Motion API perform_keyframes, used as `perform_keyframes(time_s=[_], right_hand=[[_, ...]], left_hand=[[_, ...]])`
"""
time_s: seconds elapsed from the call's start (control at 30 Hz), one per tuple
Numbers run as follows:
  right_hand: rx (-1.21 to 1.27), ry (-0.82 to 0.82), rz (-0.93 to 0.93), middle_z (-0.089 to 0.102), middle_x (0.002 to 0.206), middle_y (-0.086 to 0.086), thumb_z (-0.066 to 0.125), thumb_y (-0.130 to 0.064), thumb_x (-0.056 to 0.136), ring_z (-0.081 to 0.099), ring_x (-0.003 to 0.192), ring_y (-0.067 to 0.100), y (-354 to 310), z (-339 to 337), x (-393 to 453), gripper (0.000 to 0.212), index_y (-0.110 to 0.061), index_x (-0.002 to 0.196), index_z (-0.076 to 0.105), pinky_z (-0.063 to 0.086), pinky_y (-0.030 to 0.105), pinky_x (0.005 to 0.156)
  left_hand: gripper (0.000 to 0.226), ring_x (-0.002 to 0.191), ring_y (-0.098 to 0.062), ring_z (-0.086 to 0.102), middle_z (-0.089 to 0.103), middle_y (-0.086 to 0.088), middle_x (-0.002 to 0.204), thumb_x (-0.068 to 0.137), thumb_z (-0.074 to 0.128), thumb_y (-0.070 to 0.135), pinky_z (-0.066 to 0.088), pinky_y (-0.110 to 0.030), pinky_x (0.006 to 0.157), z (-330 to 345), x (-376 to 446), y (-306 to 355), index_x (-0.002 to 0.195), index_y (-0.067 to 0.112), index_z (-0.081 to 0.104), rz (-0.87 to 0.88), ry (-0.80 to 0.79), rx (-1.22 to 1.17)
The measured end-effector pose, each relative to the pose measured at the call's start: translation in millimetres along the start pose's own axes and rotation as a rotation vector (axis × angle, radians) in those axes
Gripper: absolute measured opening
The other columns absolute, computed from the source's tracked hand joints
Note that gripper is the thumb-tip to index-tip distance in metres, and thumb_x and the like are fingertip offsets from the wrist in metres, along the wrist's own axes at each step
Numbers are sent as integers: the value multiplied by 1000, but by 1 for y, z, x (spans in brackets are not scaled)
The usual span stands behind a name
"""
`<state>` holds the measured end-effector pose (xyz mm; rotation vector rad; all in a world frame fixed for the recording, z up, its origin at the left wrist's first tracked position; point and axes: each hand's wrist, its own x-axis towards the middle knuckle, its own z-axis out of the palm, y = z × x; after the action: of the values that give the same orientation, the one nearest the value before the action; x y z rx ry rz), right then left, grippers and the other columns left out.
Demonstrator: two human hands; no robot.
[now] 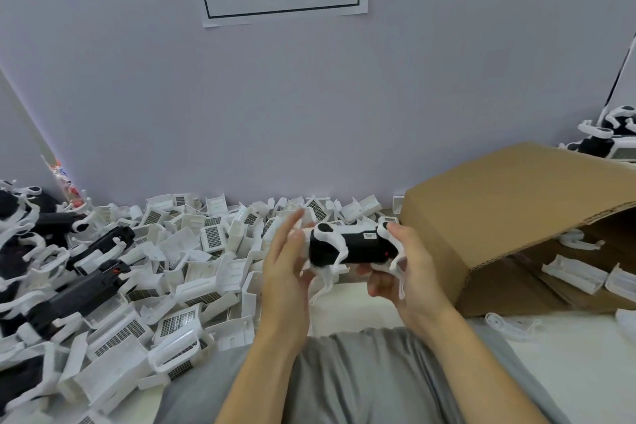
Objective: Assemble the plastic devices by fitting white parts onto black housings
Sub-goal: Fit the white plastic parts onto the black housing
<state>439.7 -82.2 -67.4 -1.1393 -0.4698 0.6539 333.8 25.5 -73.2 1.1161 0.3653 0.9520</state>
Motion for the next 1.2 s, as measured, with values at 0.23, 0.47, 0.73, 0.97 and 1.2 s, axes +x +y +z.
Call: perform_keyframes(time_s=[0.23, 0.47, 0.73, 0.97, 1.2], right_hand=[[-54, -159, 170, 65, 72, 24, 36, -56, 95, 53, 47, 25, 1, 0, -3, 64, -6, 97, 75, 44, 27, 47], [114, -137, 94, 57, 72, 12, 61, -51, 78, 49, 58, 21, 4, 3, 0, 39, -15, 89, 73, 40, 28, 53], [259, -151, -149, 66, 105, 16, 76, -28, 69, 67, 78, 26, -1, -1, 4, 46, -7, 107, 62, 56, 36, 73], [-130, -227, 13, 66, 119, 24, 74, -24, 87, 64, 112, 44, -15, -11, 1, 38, -4, 118, 62, 51, 52, 92], [-845, -335, 124, 73, 101, -1, 71, -22, 91, 69, 75, 8, -34, -20, -6, 32, -21, 121, 62, 61, 33, 81]], left_hand=[[39, 93, -28, 63, 70, -12, 95, 84, 61, 33, 52, -53, 90, -1, 1, 4, 109, 4, 70, 23, -10, -63], [30, 74, -22, 70, 72, -8, 84, 82, 69, 36, 59, -37, 65, 0, 0, 3, 94, 8, 71, -55, 81, -130], [24, 85, -13, 73, 77, 3, 90, 90, 62, 43, 56, -36, 76, 3, -2, 4, 80, 32, 81, -144, 40, -114], [27, 80, -30, 76, 77, -14, 93, 89, 65, 38, 61, -34, 60, -4, 0, 4, 75, 22, 81, -145, 25, -143], [40, 75, -24, 73, 76, -17, 97, 64, 81, 43, 61, -32, 60, -9, 4, -4, 86, 10, 78, -230, -54, -27]])
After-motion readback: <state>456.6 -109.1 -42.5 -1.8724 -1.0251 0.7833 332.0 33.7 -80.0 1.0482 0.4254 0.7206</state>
